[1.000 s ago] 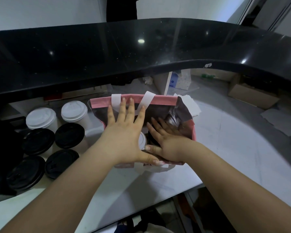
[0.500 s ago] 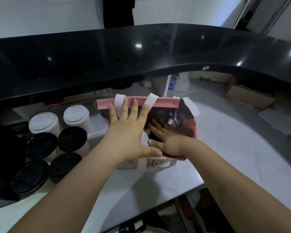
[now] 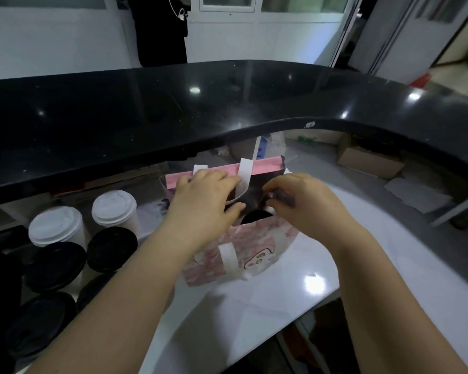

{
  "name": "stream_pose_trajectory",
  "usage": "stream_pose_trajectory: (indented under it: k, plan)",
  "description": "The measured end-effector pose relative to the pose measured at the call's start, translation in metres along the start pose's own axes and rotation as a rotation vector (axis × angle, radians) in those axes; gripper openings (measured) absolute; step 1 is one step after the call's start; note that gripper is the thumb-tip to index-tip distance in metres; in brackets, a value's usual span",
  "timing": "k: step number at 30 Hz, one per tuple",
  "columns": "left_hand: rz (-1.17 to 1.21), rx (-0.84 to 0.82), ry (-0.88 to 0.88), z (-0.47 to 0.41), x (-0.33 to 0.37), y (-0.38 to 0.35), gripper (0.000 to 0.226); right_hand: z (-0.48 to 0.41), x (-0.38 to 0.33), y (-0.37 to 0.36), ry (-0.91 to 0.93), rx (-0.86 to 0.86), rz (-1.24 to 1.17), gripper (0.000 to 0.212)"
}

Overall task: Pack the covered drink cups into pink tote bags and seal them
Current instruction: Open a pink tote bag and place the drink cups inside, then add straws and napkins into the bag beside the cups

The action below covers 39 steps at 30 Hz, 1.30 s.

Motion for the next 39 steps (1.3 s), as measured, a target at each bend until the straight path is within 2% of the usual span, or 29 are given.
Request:
stream_pose_trajectory:
  k: [3, 8, 19, 22, 27, 30, 33, 39]
  plan:
    - [-0.009, 0.048, -0.015, -0.004, -0.009, 0.011, 0.044, 0.000, -0.005, 0.010, 0.002, 0.077, 0.007, 0.020]
    - [-0.030, 0.119, 0.011, -0.017, -0.029, 0.034, 0.043, -0.023, -0.008, 0.027, 0.029, 0.093, 0.072, 0.025]
    - [-0.076, 0.125, 0.133, -0.055, -0.078, 0.045, 0.036, -0.108, 0.006, 0.034, 0.209, -0.014, 0.229, 0.017]
    - [-0.089, 0.081, 0.133, -0.061, -0.087, 0.043, 0.034, -0.132, 0.020, 0.029, 0.258, -0.079, 0.238, 0.019]
    - [-0.085, 0.058, 0.118, -0.070, -0.095, 0.038, 0.035, -0.174, 0.041, 0.003, 0.345, -0.281, 0.176, 0.028]
    - [-0.011, -0.004, 0.107, -0.072, -0.100, 0.032, 0.038, -0.192, 0.054, -0.019, 0.392, -0.402, 0.140, 0.030]
    - [0.088, -0.077, 0.099, -0.071, -0.100, 0.020, 0.037, -0.203, 0.070, -0.039, 0.396, -0.450, 0.061, 0.030]
    - [0.147, -0.116, 0.109, -0.061, -0.094, 0.002, 0.044, -0.214, 0.081, -0.092, 0.481, -0.606, -0.020, 0.029]
Point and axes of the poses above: each hand's wrist, its own z-axis away from the middle knuckle, its own y-axis out of the back of the hand, x = y × z, the point moved 7 cm from there along -z, towards the middle knuckle, and after that the axes turned 14 degrees about -x, right-handed, at the moved point
